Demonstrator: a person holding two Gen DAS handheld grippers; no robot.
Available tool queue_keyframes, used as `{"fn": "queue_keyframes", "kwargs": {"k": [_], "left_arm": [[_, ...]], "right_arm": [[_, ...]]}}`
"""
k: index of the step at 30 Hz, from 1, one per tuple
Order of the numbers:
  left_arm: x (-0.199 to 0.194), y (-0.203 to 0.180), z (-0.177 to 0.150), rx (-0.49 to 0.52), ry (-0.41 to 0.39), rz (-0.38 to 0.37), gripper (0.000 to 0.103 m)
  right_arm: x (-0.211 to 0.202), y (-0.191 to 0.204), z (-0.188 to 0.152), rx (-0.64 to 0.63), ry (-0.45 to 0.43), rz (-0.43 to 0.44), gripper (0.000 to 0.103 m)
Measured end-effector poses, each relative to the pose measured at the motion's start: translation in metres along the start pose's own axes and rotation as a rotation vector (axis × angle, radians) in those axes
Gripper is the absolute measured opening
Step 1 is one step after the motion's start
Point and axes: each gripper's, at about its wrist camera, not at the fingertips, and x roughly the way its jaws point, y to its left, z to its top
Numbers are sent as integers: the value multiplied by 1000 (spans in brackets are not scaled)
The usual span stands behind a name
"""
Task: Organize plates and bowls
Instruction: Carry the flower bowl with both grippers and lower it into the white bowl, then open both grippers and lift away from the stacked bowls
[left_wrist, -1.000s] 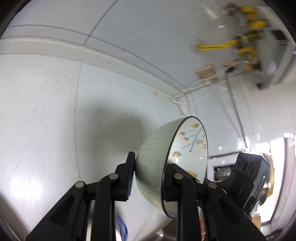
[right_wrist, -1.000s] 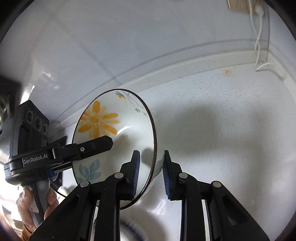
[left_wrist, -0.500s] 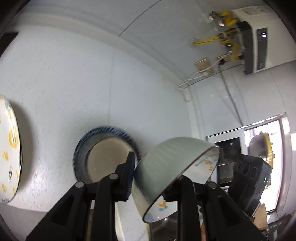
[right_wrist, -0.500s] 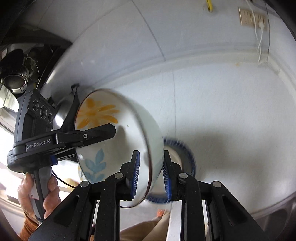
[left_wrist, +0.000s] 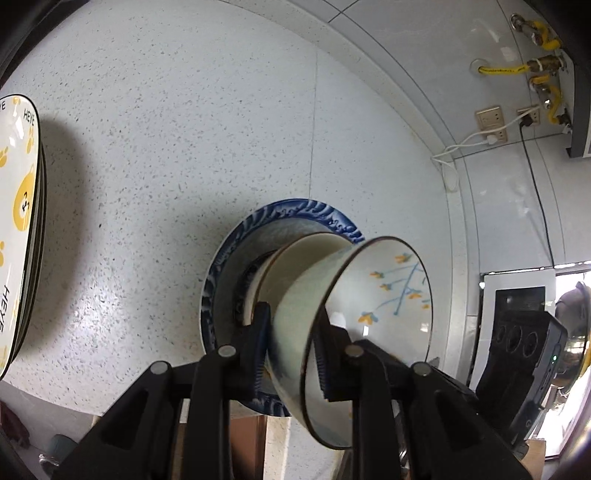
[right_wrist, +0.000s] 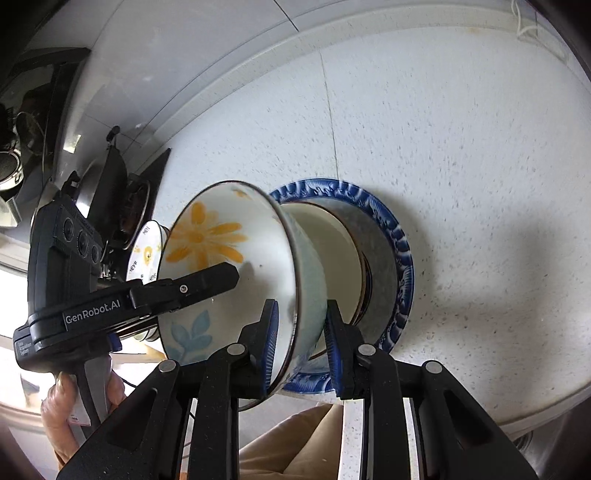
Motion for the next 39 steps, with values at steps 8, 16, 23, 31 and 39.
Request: {"fn": "queue_keyframes", "kwargs": {"k": [8,16,23,31,39], "left_arm": [[13,-17,12,33,18,39,21],[12,-8,19,18,48,9,21],[-4,-5,24,30,32,0,24],[-34,-3,25,73,-8,-61,26],[-123,-15,-16,264,-248,-68,26]], "right_arm": [[3,-5,7,26,-8,14,25],[-6,-12,9,39,-21,26,28],[-18,-4,10,-22,-55,-69,45],[-27,-2,0,-63,-104,-126,49],[-64,-7,-31,-81,-223,-96,52]]}}
